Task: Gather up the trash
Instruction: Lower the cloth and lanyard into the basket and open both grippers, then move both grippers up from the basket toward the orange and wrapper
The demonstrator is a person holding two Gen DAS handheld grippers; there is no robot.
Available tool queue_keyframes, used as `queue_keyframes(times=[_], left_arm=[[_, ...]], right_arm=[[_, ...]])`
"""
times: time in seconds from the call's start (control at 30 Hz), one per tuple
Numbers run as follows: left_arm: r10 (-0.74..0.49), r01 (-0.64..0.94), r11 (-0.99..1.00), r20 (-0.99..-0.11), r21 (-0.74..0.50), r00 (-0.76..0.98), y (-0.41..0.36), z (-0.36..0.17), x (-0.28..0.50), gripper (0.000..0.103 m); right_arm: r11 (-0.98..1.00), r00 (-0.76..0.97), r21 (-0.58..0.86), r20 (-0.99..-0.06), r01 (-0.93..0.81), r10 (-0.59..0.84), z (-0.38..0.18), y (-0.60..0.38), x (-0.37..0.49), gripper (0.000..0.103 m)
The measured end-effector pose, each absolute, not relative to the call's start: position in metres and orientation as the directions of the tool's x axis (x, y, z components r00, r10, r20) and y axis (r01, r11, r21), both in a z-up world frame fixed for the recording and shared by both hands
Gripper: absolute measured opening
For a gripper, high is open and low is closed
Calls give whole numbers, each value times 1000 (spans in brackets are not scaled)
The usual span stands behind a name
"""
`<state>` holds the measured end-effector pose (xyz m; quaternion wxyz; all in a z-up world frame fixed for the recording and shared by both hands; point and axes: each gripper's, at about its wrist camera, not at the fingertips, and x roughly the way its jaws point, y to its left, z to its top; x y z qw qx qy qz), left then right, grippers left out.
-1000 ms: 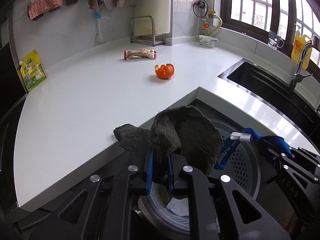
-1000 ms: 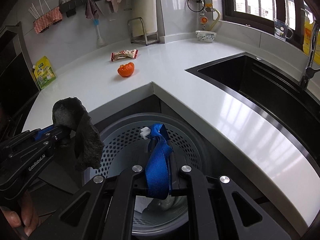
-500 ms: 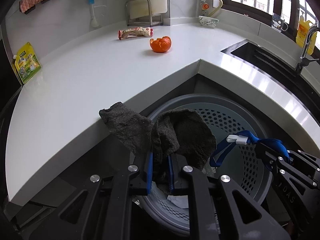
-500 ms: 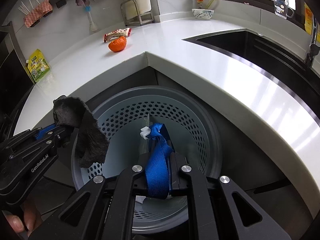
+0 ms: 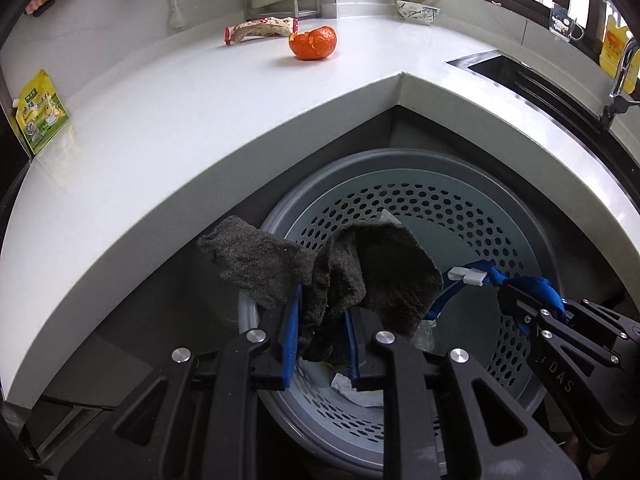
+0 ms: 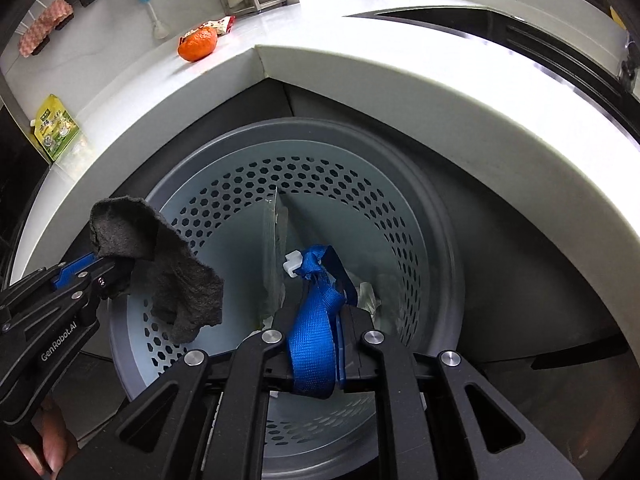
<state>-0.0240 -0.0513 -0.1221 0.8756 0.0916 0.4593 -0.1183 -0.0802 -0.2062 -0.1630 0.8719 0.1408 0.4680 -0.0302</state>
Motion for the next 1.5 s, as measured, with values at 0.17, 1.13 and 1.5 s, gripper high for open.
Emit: queue_keyframes(times=[0.17, 1.13, 1.5], left_arm=[[-106, 281, 958, -828, 64, 550, -50, -125, -23, 53], [-65, 247, 964, -806, 102, 588, -41, -114, -26, 82], [-70, 236, 967, -798, 92, 599, -33, -105, -23, 83]], right_arm=[[960, 577, 209, -814, 188, 64, -163, -207, -79, 34], [944, 615, 254, -785, 209, 75, -152, -217, -93, 43], [939, 648, 289, -755, 187, 103, -143, -221, -95, 46]])
